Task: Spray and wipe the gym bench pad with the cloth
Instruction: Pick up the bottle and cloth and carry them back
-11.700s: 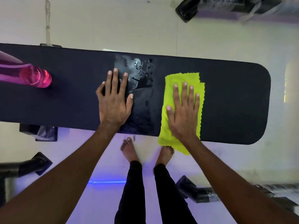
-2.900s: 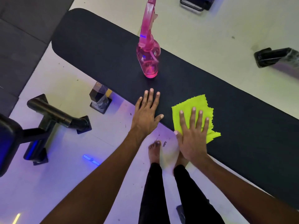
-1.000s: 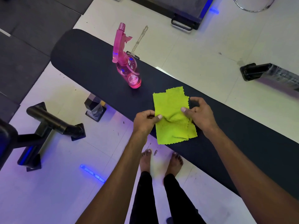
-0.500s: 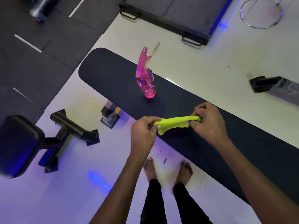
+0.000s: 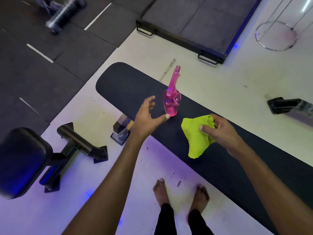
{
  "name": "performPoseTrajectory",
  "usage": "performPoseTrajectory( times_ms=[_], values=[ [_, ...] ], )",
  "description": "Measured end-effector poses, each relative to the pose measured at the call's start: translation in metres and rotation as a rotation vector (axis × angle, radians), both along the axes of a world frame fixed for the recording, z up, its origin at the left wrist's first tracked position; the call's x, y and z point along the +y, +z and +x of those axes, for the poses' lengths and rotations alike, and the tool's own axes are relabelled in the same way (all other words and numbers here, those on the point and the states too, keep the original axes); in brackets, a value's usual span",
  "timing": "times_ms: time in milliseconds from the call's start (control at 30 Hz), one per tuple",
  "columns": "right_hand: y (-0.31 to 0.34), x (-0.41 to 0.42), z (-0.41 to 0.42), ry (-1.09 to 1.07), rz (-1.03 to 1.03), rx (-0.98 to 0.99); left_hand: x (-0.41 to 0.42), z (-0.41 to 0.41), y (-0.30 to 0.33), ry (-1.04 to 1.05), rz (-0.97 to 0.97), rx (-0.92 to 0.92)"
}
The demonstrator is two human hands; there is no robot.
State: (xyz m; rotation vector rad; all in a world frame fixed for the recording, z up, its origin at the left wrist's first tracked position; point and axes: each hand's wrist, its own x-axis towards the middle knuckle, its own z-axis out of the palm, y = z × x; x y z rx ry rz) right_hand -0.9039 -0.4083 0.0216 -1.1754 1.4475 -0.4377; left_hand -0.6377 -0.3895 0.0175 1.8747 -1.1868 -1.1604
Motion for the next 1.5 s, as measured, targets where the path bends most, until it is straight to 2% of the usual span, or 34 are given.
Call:
performPoseTrajectory(
  times_ms=[133,267,367,667,867,1133,1333,1500],
  values=[
    [-0.012,-0.005,0.004,-0.134,0.011,0.020,-0.052,-0.004,0.002,-0.146,-0.085,-0.062],
    [-0.017,-0.005,0.007,-0.225,0.003,0.026,-0.082,-0.020,0.002,-0.242,-0.154,-0.020],
    [-0.016,-0.006,0.010,-0.248,-0.001,0.065,-0.090,-0.032,0.002,-0.211,-0.235,-0.045],
    [0.018,-0.021,0.020,-0.255,-0.097,0.132,-0.072,-0.029,0.027,-0.120,-0.247,-0.062],
    [0.085,-0.031,0.046,-0.115,-0.203,0.141,-0.033,-0.008,0.096,-0.042,-0.326,-0.017],
    [0.209,-0.012,0.118,0.159,-0.367,0.070,0.064,0.046,0.231,0.266,-0.403,0.060],
    [0.275,0.021,0.219,0.394,-0.456,-0.020,0.157,0.120,0.310,0.492,-0.468,-0.084],
    [0.302,0.064,0.328,0.582,-0.519,-0.026,0.240,0.203,0.332,0.697,-0.478,-0.111]
  ],
)
